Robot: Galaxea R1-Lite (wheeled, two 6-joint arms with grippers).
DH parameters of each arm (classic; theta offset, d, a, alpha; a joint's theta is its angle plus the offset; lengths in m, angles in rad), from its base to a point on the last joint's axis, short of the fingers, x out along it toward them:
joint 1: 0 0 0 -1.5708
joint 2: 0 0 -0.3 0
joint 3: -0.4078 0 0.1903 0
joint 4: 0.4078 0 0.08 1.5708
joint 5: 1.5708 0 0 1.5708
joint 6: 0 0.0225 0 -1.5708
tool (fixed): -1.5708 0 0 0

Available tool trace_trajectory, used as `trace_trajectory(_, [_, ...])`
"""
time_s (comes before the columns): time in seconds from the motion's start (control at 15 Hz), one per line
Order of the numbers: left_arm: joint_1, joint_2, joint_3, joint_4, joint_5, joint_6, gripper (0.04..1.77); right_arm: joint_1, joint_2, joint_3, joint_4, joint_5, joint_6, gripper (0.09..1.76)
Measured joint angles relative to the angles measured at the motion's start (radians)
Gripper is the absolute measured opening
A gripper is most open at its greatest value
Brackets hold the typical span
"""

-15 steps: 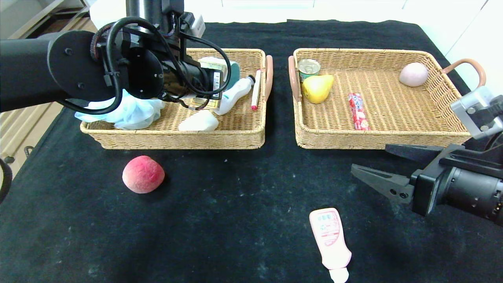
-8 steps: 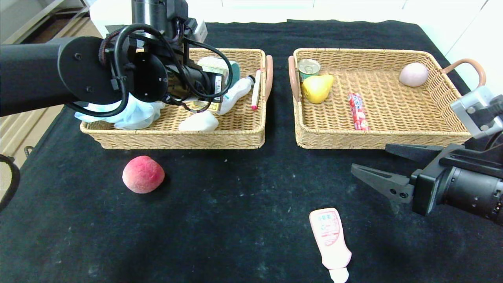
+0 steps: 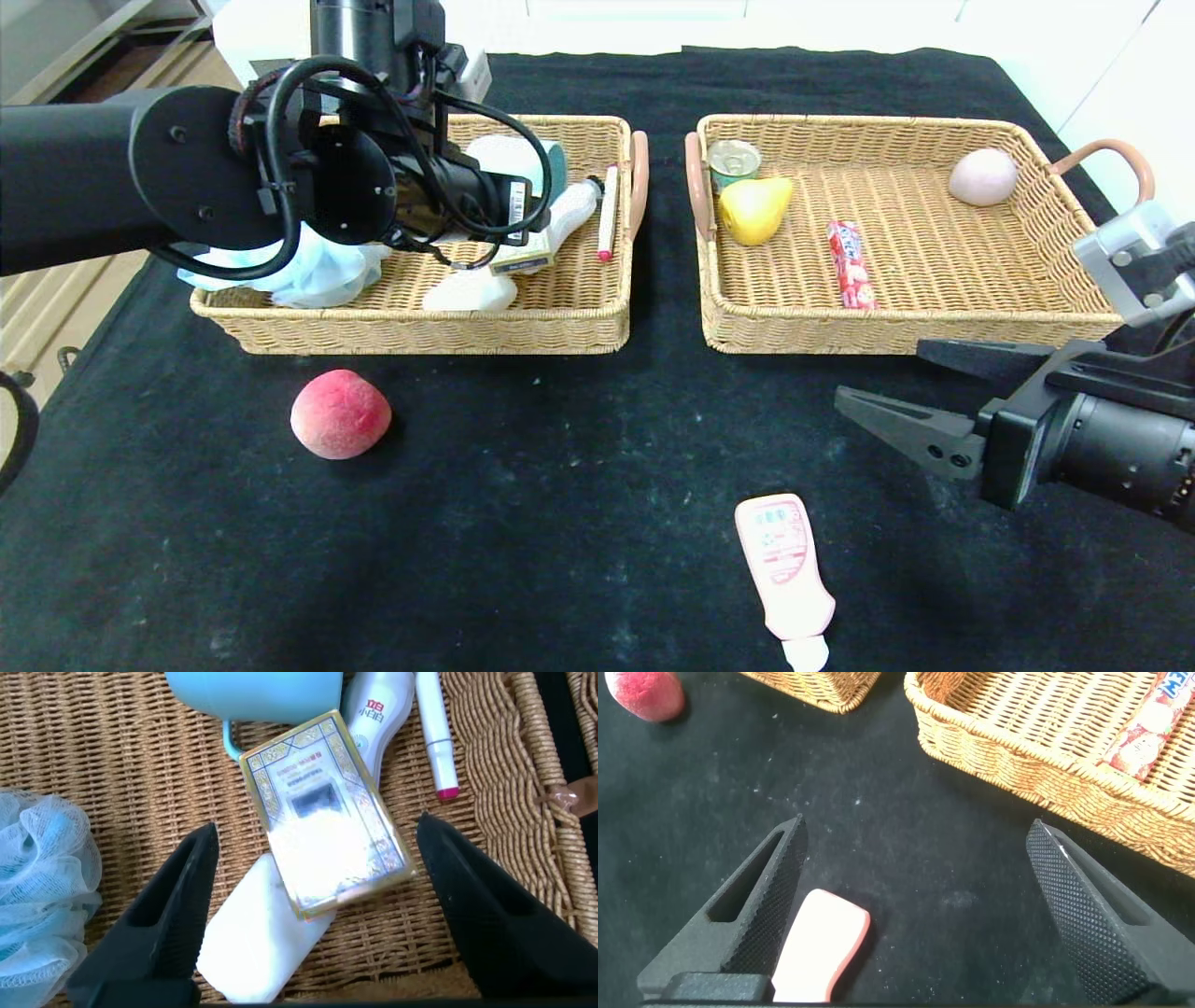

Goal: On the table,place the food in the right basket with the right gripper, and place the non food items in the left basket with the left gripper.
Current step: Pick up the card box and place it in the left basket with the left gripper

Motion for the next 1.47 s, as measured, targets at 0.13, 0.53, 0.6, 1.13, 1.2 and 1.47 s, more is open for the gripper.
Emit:
trace_trajectory(0.13, [-0.003,-0.008,0.010,0.000,0.000,0.000,1.57,0.000,0.000,0.000,0.000,0.000,0.000,1.71])
trace_trajectory(0.53, [-0.022,-0.103,0.118,0.008,0.001,0.000,1.65,0.005,0.001,0.005,0.000,0.000,-0.001,1.71])
trace_trajectory(0.6, [-0.027,-0.130,0.153,0.010,0.003,0.001,1.66,0.007,0.001,0.006,0.000,0.000,-0.001,1.71])
trace_trajectory(1.13, [-0.036,-0.397,0.410,0.183,0.013,-0.040,1.69,0.012,0.000,0.009,0.000,-0.001,-0.001,1.71])
trace_trajectory(1.2, [-0.034,-0.422,0.441,0.196,0.012,-0.063,1.70,0.012,0.000,0.009,0.000,-0.001,-0.002,1.71])
trace_trajectory(1.47, [0.005,-0.498,0.588,0.171,-0.001,-0.096,1.70,0.015,0.000,0.011,0.001,-0.001,-0.002,1.71])
